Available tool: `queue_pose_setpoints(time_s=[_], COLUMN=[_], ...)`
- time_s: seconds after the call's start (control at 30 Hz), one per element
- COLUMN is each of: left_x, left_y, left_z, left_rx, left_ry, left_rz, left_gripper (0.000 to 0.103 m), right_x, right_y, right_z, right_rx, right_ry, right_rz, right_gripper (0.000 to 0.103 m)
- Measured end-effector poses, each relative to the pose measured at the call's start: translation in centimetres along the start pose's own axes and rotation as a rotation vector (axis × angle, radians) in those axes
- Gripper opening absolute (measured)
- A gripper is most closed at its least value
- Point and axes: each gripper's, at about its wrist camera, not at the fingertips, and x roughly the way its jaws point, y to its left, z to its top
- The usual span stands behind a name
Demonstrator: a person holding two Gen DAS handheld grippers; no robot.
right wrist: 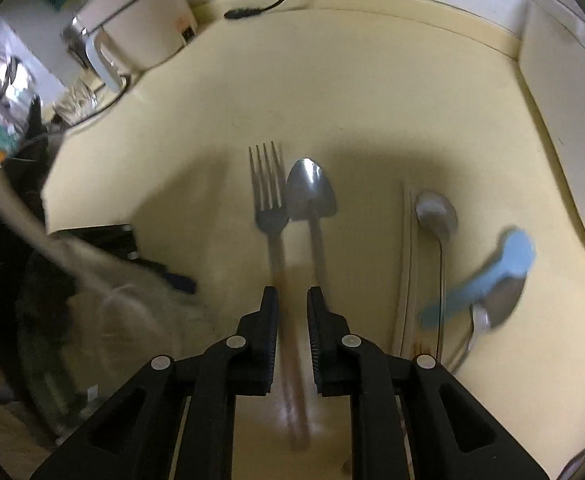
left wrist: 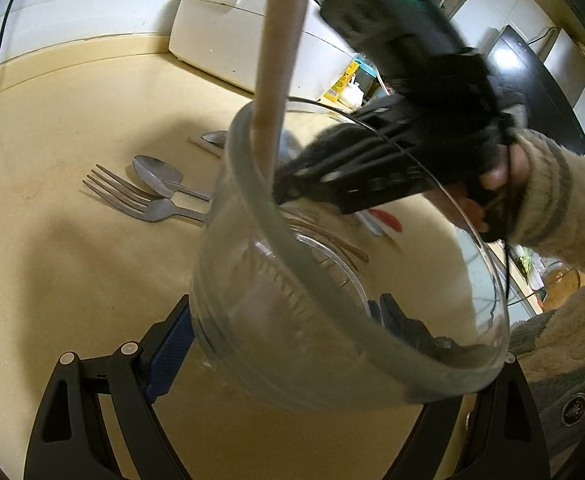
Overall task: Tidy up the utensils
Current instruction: 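Grasp the wooden-handled fork with the right tool, then lift the wooden-handled fork and drop it into the glass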
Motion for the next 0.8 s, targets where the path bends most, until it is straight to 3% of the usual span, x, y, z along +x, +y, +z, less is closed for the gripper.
queue_pose_setpoints(time_s=[0.4,0.7,0.77,0.8], left_x=[-0.4,-0.8,-0.9,-1.0], left_y=[0.1,-0.3,-0.5,-0.6], left_z=[-0.2,-0.4,-0.7,-0.8], left_rx=[-0.017,-0.031,-0.029,-0.028], left_ry=[-0.009,-0.016,-0.016,-0.015], left_rz=[0.000,0.012,0.014,0.014], left_gripper=[0.091,0.092,0.092,0.092], right_x=[1.3,2.9,3.0,3.0], right_y=[1.6,4.8,4.6,4.5], right_z=[1.9,3.0,2.9,2.9], right_rx=[-0.162,-0.250,-0.243,-0.234], right_ry=[0.064,0.063,0.071,0.077], right_rz=[0.038,-0.110,-0.110,-0.110], right_gripper=[0.016,0.015,0.014,0.008])
